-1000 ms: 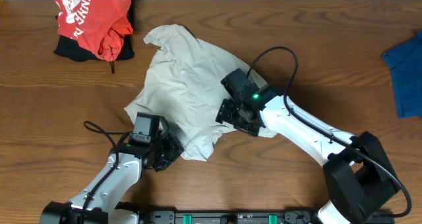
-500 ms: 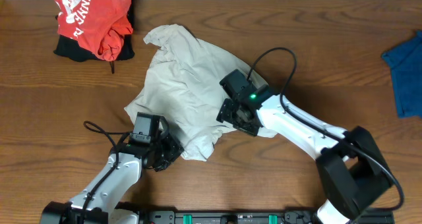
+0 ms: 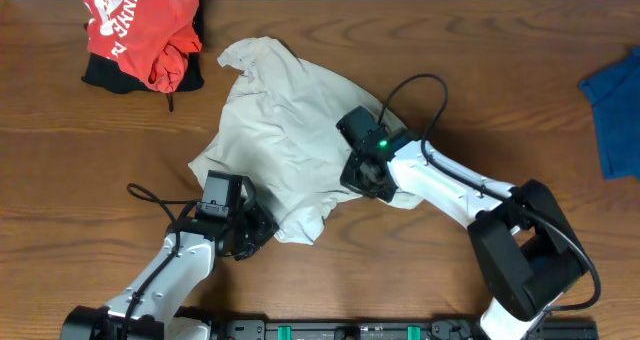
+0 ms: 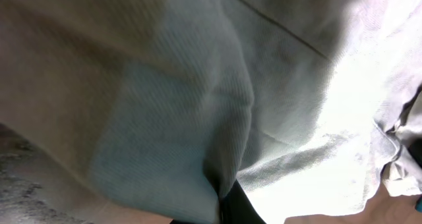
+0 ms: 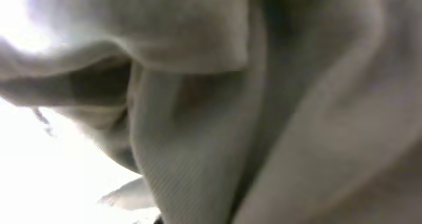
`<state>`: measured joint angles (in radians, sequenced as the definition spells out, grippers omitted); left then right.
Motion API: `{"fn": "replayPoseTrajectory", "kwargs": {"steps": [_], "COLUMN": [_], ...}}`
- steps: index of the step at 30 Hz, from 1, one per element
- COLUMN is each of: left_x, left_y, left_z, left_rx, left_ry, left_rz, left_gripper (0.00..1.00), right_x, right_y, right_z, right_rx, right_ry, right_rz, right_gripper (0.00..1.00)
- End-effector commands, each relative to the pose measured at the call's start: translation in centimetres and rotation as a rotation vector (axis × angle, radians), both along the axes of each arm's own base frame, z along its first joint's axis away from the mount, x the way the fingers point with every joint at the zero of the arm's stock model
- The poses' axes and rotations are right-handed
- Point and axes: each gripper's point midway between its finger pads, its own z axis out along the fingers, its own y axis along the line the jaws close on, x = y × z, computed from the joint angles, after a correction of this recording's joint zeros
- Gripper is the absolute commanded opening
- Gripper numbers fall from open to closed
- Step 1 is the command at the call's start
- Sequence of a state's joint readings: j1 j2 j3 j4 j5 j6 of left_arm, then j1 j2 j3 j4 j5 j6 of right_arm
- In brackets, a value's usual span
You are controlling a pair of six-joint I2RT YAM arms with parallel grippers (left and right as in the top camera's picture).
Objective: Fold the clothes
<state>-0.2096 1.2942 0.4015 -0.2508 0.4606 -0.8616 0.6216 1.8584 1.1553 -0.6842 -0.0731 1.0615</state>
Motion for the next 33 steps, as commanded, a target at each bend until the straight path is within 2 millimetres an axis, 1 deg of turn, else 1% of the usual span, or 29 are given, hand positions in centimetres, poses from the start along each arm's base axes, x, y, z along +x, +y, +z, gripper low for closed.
{"fn": "replayPoseTrajectory", "kwargs": {"steps": [1,4,6,9,11,12,15,17,18,20,22,26,27,28,30,31,33], "left_x": [-0.8,-0.7,-0.7,-0.8,-0.9,-0.9,-1.3,-1.6,-1.6,-1.8,-2.0,-2.2,-2.2,-2.2,-2.1,-2.1,-2.2], "left_y": [0.3,-0.1,-0.2,-0.2,-0.2,-0.1,-0.1,0.0,0.0,0.1,0.1,0.1,0.1,0.1,0.2,0.2,0.2], "left_z": [-0.7,-0.4,0.0,0.6,1.1,1.4,2.2,2.9,3.2,3.8,4.3,4.9,5.0,5.1,5.0,5.0,5.0], "left_rx": [0.019,0.007,0.004,0.014,0.019,0.020,0.023,0.028,0.030,0.031,0.032,0.032,0.033,0.034,0.039,0.040,0.042], "left_ry": [0.023,0.007,0.004,-0.001,-0.006,-0.008,-0.005,-0.016,-0.024,-0.037,-0.050,-0.071,-0.080,-0.086,-0.091,-0.094,-0.096], "left_rz": [-0.018,-0.057,-0.081,-0.116,-0.132,-0.139,-0.146,-0.168,-0.177,-0.187,-0.193,-0.200,-0.206,-0.211,-0.218,-0.224,-0.230], "left_gripper": [0.06,0.06,0.06,0.06,0.06,0.06,0.06,0.06,0.06,0.06,0.06,0.06,0.06,0.06,0.06,0.06,0.06], "right_x": [0.7,1.2,1.8,3.3,4.5,5.4,6.8,7.9,8.2,8.6,8.8,9.3,9.4,9.6,10.1,10.3,10.4], "right_y": [-1.2,-1.7,-2.0,-2.6,-3.7,-4.6,-7.0,-9.4,-10.4,-12.4,-14.2,-16.8,-17.2,-17.8,-18.8,-19.5,-21.5], "right_z": [-0.3,0.1,1.0,3.4,5.7,7.1,10.3,12.5,13.2,14.3,15.0,15.4,15.4,15.5,15.7,15.8,15.8], "right_rx": [-0.025,-0.024,-0.020,-0.007,-0.010,-0.011,-0.003,-0.002,-0.003,-0.008,-0.019,-0.043,-0.051,-0.062,-0.095,-0.123,-0.210], "right_ry": [-0.010,-0.023,-0.045,-0.112,-0.167,-0.201,-0.267,-0.322,-0.342,-0.373,-0.391,-0.408,-0.411,-0.422,-0.445,-0.454,-0.459], "right_rz": [0.001,0.017,0.045,0.095,0.094,0.084,0.048,0.006,-0.009,-0.049,-0.077,-0.104,-0.100,-0.090,-0.074,-0.071,-0.105], "right_gripper": [0.01,0.01,0.01,0.01,0.01,0.01,0.01,0.01,0.01,0.01,0.01,0.01,0.04,0.10,0.30,0.33,0.45]}}
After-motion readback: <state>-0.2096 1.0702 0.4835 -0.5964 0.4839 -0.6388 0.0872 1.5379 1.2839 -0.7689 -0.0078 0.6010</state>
